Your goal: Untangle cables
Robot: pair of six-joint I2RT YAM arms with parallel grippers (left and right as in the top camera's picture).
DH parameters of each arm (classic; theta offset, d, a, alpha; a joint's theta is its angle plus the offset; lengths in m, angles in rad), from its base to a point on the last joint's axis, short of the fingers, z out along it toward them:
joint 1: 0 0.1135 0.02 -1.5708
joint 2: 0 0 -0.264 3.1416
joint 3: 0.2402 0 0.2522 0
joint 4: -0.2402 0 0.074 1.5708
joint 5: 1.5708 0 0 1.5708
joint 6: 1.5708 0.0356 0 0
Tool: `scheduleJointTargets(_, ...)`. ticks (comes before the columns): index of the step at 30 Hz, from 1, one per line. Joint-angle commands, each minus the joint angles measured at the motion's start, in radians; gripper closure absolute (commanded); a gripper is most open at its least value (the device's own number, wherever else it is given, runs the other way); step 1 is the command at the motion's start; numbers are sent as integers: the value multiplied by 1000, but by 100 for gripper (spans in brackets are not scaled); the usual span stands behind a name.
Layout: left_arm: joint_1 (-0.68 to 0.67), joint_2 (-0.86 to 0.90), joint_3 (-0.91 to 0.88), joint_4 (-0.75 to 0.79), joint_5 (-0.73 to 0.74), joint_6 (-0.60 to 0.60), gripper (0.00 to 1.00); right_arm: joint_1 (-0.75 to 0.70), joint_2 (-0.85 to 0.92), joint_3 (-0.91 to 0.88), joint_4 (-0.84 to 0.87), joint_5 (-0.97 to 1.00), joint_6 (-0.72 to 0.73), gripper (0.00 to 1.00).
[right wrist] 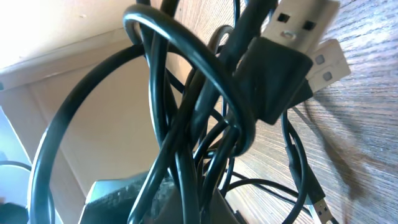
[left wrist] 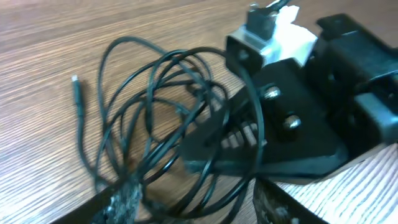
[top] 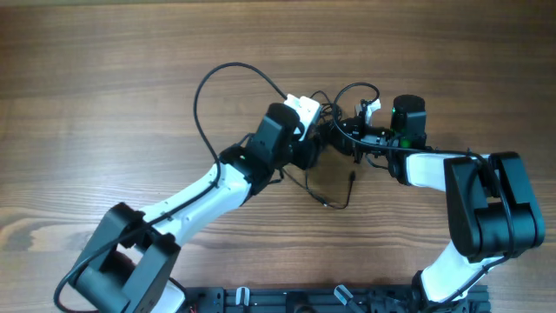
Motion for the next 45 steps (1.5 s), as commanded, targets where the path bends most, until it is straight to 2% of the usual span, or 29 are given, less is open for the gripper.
scheduleJointTargets(1, -14, 53, 4, 60, -51, 19, 52, 2, -2, 0, 2, -53, -8, 95)
scheduleJointTargets(2, -14, 63, 4, 65, -51, 19, 58, 2, -2, 0, 2, -56, -8, 95)
scheduleJointTargets(4, -14, 71, 4, 65, -80, 20, 93, 2, -2, 0, 2, -56, -8, 95)
scheduleJointTargets(5, -13, 71, 4, 70, -140, 19, 96, 2, -2, 0, 2, -51, -8, 95)
scheduleJointTargets(7, -3, 61, 5, 111, -262, 19, 96, 2, -2, 0, 2, -48, -21, 96)
scheduleJointTargets(9, 23, 3, 5, 137, -330, 18, 96, 2, -2, 0, 1, -35, -108, 95)
scheduleJointTargets(11, 60, -98, 5, 123, -325, 7, 96, 3, -2, 0, -40, 34, -249, 95)
scheduleJointTargets(14, 137, -268, 5, 55, -319, -35, 96, 0, -2, 0, -132, 143, -331, 95)
scheduleJointTargets(17, 260, -437, 5, -86, -297, -106, 96, -15, -12, 0, -157, 202, -348, 95)
scheduleJointTargets(20, 378, -523, 5, -203, -166, -125, 96, -44, -69, 0, -222, 268, -398, 95)
scheduleJointTargets(23, 481, -530, 4, -285, -61, -133, 96, -90, -222, 7, -412, 414, -496, 96)
scheduleJointTargets(29, 575, -505, 4, -330, -55, -155, 96, -162, -573, 12, -760, 755, -775, 95)
scheduleJointTargets(33, 632, -488, 4, -371, -55, -190, 96, -183, -768, 12, -878, 1040, -872, 95)
scheduleJointTargets(34, 643, -482, 4, -379, -55, -211, 96, -183, -792, 12, -882, 1027, -873, 95)
scheduleJointTargets(37, 653, -459, 4, -377, 83, -233, 95, -178, -848, 12, -850, 723, -896, 95)
scheduleJointTargets(38, 652, -454, 4, -373, 150, -231, 91, -171, -848, 12, -828, 619, -907, 95)
scheduleJointTargets(39, 648, -441, 4, -358, 300, -189, 76, -157, -842, 11, -807, 501, -914, 95)
scheduleJointTargets(41, 636, -424, 4, -338, 446, -106, 53, -132, -829, 11, -811, 373, -914, 95)
scheduleJointTargets(43, 614, -407, 4, -323, 549, -55, 38, -105, -815, 11, -818, 270, -911, 95)
scheduleJointTargets(45, 575, -396, 4, -321, 602, -6, 30, -70, -795, 11, -824, 212, -831, 95)
